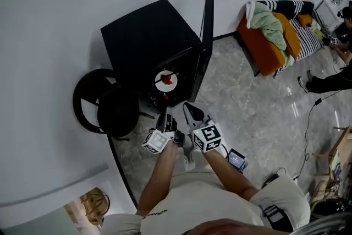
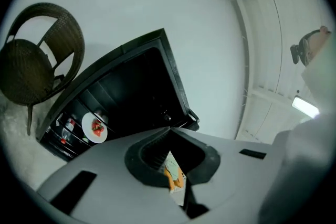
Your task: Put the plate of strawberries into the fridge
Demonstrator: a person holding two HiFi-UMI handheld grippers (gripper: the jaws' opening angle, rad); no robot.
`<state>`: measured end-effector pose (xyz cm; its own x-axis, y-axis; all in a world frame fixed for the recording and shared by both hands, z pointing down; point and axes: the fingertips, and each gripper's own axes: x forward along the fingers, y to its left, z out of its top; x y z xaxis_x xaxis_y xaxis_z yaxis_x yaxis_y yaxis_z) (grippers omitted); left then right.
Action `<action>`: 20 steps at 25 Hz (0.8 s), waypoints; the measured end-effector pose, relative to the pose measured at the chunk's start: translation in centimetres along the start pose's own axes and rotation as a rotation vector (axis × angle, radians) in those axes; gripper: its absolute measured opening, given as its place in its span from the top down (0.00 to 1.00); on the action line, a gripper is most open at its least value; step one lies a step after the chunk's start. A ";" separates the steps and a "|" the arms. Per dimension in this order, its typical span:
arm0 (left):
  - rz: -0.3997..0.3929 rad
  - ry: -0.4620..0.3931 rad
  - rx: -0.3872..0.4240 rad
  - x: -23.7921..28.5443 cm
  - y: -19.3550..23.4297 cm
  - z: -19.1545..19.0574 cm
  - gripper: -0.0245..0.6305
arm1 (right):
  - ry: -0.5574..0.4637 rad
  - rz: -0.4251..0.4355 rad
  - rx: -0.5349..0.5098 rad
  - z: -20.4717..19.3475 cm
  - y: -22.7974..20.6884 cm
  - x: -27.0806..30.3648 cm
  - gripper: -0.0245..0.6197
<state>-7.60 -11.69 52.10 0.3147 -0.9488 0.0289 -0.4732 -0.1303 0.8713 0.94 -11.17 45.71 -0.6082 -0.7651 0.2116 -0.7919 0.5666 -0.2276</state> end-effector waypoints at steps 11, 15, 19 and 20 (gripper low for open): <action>-0.046 0.071 0.264 0.8 -7.7 1.8 0.96 | -0.035 0.028 -0.017 4.8 1.4 -0.5 0.94; -0.039 0.079 0.317 1.1 -8.8 2.8 0.96 | -0.059 0.028 -0.025 6.6 1.2 -0.4 0.94; -0.030 0.070 0.429 2.0 -10.7 4.1 0.96 | -0.095 0.018 -0.038 8.2 0.3 -0.3 0.94; -0.031 0.066 0.456 2.0 -11.3 4.5 0.96 | -0.097 0.017 -0.039 8.4 0.1 -0.2 0.94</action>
<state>-5.30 -13.43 40.17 0.3794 -0.9239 0.0506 -0.7715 -0.2857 0.5685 1.38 -13.55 37.62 -0.6147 -0.7805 0.1142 -0.7844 0.5895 -0.1930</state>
